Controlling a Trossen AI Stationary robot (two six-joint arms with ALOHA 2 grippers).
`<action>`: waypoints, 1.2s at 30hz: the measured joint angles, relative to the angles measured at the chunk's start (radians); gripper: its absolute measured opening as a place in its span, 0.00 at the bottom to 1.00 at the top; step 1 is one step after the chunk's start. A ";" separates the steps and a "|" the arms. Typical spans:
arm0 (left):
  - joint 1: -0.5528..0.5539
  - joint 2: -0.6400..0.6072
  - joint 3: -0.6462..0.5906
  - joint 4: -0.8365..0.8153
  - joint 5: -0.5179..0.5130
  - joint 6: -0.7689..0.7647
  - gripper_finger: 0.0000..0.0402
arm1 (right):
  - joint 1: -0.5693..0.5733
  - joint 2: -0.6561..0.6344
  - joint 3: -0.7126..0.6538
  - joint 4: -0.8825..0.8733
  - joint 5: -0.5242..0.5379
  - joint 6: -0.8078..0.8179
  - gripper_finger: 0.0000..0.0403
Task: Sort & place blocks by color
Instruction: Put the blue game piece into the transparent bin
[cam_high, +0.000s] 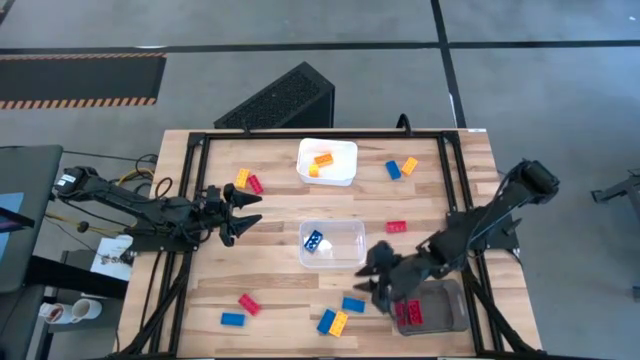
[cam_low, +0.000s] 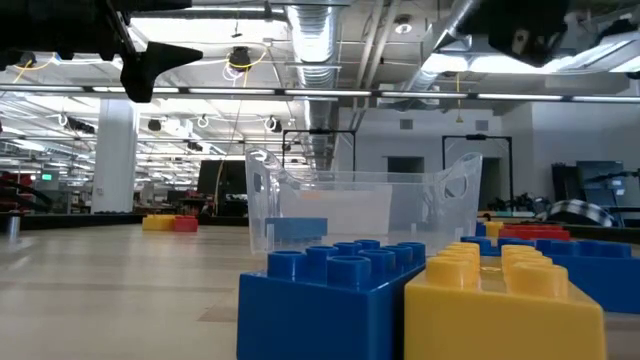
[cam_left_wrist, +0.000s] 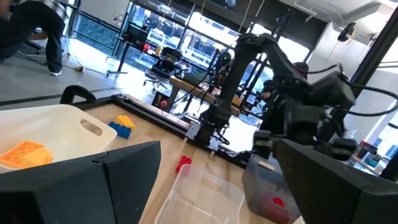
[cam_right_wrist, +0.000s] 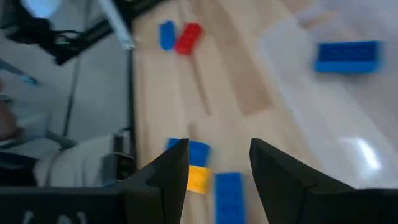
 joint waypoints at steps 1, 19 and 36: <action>0.000 0.000 0.000 0.000 0.000 -0.001 0.77 | 0.009 0.022 0.011 0.030 -0.002 -0.010 0.48; 0.000 0.000 0.000 -0.009 0.007 0.009 0.77 | 0.047 0.342 0.275 -0.321 -0.155 0.024 0.61; 0.000 0.060 0.001 0.014 0.009 0.009 0.77 | 0.020 0.460 0.305 -0.351 -0.226 0.016 0.89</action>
